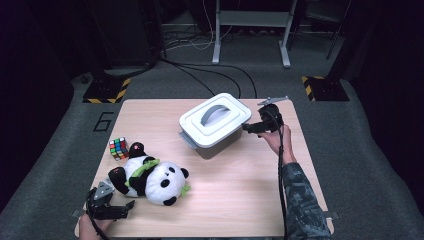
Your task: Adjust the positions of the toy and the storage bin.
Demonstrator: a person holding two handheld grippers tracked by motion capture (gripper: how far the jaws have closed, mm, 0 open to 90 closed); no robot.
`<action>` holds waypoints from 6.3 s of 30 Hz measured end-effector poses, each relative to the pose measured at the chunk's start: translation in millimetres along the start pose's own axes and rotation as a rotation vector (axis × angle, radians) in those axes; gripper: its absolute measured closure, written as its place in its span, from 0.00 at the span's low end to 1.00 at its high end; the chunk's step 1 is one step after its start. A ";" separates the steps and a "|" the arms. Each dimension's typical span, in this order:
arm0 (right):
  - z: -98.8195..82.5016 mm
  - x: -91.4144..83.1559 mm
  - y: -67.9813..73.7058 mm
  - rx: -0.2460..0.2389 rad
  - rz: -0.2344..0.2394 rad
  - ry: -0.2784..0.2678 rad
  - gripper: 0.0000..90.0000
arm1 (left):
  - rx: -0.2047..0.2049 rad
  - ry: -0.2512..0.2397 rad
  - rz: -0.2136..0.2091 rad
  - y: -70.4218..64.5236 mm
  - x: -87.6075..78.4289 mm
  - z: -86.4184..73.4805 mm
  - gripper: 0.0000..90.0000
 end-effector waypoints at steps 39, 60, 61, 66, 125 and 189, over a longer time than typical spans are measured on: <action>27.9 30.3 -1.9 0.107 -0.188 0.046 0.75 | 0.000 -0.001 0.000 -0.1 0.0 0.0 0.00; -2.4 -10.7 15.9 0.124 -0.223 0.082 0.74 | 0.000 -0.001 0.000 -0.1 0.0 0.0 0.00; -4.0 -12.2 17.1 0.128 -0.224 0.081 0.74 | -0.001 -0.001 0.000 -0.2 0.0 0.0 0.00; -7.9 -14.7 17.5 0.128 -0.207 0.060 0.74 | 0.000 -0.001 0.000 -0.2 0.0 0.0 0.00; -47.3 -6.3 -24.9 0.257 -0.157 0.006 0.91 | -0.001 -0.001 0.001 -0.3 0.1 0.1 0.00; -59.5 -30.8 -28.5 0.290 -0.179 0.006 0.90 | -0.003 -0.001 0.002 -0.2 0.2 0.2 0.00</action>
Point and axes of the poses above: each handheld gripper's, and its own axes: x roughly forward along the jaws, z roughly out of its top, y roughly to its left, the point moved 2 cm from there along x, roughly forward along the jaws, and after that the axes turned 7 degrees about -z, right-handed, at the moved point
